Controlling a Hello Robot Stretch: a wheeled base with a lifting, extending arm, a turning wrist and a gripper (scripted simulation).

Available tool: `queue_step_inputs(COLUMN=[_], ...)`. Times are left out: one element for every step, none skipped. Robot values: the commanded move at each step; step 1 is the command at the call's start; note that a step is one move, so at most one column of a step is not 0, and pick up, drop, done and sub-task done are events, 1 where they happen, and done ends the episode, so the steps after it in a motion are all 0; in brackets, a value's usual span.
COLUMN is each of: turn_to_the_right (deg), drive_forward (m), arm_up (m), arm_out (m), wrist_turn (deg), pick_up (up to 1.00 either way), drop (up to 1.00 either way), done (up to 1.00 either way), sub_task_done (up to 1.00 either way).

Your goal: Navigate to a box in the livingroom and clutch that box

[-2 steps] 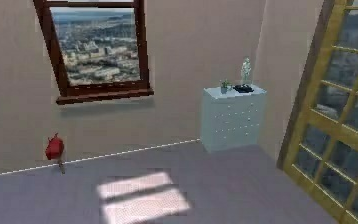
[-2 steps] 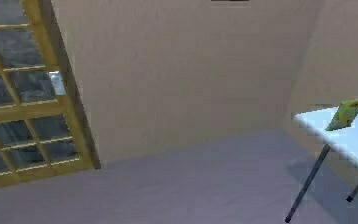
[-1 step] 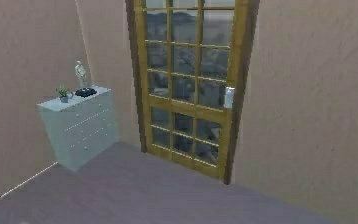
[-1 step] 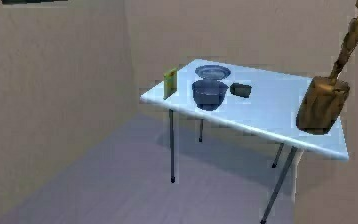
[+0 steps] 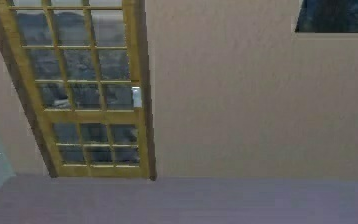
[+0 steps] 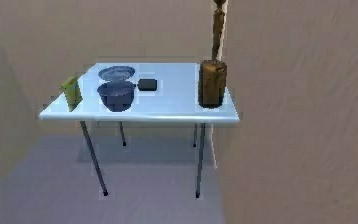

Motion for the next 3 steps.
queue_step_inputs(turn_to_the_right=[0.0, -45.0, -36.0], drive_forward=[0.25, 0.00, 0.00], arm_up=[0.00, 0.00, 0.00], arm_out=[0.00, 0.00, 0.00], wrist_turn=[0.0, 0.0, 0.0], pick_up=[0.00, 0.00, 0.00], drop=[0.00, 0.00, 0.00], done=[0.00, 0.00, 0.00], sub_task_done=[0.00, 0.00, 0.00])
